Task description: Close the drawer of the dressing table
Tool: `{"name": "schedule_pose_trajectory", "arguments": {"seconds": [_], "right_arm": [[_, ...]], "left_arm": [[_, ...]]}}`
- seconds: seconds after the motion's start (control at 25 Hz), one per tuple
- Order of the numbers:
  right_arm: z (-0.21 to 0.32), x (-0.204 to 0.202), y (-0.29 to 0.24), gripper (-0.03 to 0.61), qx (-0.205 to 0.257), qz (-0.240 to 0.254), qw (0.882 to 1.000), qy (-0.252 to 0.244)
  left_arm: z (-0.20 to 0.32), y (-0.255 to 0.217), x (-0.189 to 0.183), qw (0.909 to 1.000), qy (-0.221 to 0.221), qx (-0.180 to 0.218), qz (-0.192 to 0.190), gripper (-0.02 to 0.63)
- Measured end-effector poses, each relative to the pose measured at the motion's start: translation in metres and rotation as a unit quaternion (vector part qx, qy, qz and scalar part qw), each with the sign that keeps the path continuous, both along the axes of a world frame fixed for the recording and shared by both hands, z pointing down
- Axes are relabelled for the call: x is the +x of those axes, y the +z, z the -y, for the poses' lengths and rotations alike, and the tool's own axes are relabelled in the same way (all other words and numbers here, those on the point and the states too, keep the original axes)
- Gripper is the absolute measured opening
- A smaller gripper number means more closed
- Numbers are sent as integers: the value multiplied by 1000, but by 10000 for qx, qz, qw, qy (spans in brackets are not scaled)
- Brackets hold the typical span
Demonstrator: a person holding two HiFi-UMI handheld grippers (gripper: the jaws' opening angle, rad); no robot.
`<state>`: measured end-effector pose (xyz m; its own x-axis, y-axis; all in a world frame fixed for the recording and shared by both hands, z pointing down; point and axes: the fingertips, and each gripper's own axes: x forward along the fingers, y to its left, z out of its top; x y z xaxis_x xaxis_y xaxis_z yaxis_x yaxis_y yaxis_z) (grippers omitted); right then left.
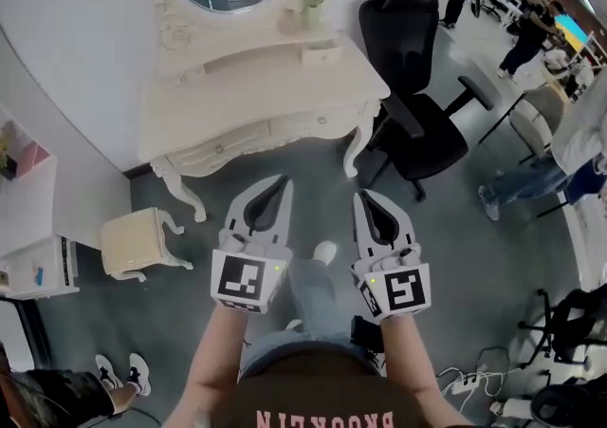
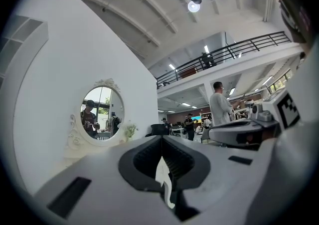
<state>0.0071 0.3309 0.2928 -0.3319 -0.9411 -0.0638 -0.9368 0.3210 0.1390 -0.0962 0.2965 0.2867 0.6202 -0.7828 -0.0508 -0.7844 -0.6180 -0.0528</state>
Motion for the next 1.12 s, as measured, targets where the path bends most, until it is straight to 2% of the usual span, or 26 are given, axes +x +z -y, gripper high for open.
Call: {"name": "schedule_pose_trajectory", "arguments": {"seconds": [0.2,0.32,0.48,0.6,0.76,0.92,1.12], "right_arm": [[80,16,11,-2,-72,34,9999,-63],[139,26,11,-2,-86,11,9999,-89],[218,42,11,-2,-127,-61,9999,-93],[269,53,10,-2,-163,-76,9998,-101],[324,62,11,-2,-194,-119,9997,-115],[368,67,17,-2,-321,-126,9993,-106],[422,73,34,-2,-463,-116,9989,-44]], "left_arm": [[78,12,14,9999,-91,76,45,5],[132,12,27,9999,-75,-27,103,5],[211,14,41,9995,-186,237,62,5],[259,15,48,9995,-271,130,43,5],[310,23,46,9989,-457,56,10,5],[348,29,40,9979,-590,-283,-5,5],[408,44,30,9971,-732,-203,-8,5]]}}
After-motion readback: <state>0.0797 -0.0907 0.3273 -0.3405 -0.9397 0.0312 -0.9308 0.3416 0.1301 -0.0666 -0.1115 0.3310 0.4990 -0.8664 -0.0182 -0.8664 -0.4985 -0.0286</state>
